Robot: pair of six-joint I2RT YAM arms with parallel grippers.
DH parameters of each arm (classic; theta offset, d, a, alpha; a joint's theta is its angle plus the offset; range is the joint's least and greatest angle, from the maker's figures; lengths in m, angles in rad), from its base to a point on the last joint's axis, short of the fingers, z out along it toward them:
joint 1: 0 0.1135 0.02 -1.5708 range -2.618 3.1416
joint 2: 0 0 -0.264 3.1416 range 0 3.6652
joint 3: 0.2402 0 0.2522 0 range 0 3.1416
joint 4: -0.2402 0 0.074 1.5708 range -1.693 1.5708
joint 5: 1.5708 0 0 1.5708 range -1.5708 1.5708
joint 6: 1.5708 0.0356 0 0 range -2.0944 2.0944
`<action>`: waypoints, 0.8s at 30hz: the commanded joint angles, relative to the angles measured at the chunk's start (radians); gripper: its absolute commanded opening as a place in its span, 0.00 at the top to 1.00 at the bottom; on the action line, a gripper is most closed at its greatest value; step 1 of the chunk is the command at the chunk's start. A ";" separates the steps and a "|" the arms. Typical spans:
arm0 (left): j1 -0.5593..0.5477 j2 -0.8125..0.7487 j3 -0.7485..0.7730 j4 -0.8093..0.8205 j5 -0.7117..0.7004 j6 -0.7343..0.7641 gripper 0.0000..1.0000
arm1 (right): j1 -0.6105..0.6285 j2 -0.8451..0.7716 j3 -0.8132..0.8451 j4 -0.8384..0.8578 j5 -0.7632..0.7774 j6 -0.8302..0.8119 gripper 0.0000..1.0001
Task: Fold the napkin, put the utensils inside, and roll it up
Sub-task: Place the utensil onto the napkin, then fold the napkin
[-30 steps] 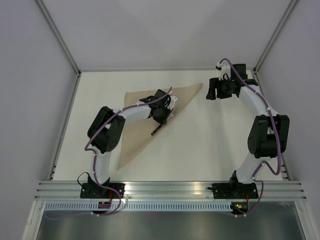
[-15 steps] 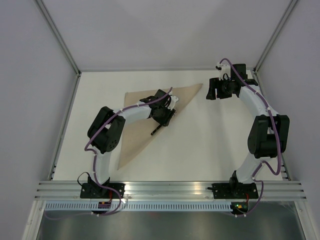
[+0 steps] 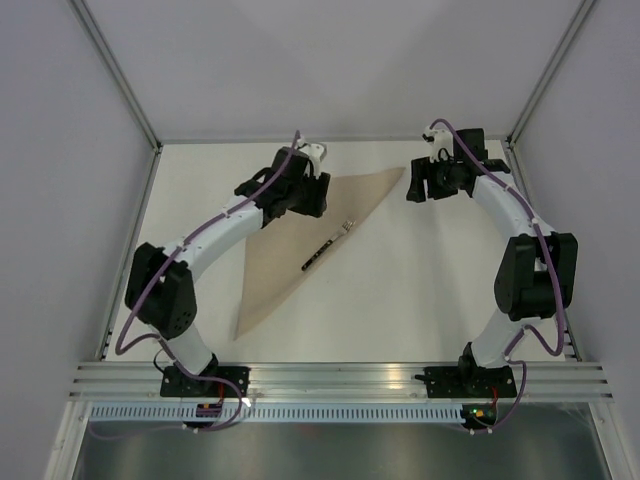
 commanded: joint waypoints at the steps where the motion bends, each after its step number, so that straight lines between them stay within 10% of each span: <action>1: 0.051 -0.109 -0.013 -0.103 -0.220 -0.269 0.38 | 0.106 -0.120 -0.039 0.035 0.045 -0.043 0.27; 10: 0.189 -0.518 -0.187 -0.202 -0.363 -0.487 0.36 | 0.642 -0.291 -0.321 0.304 0.171 -0.104 0.27; 24: 0.207 -0.660 0.008 -0.407 -0.417 -0.481 0.34 | 1.332 -0.145 -0.547 0.768 0.525 -0.365 0.34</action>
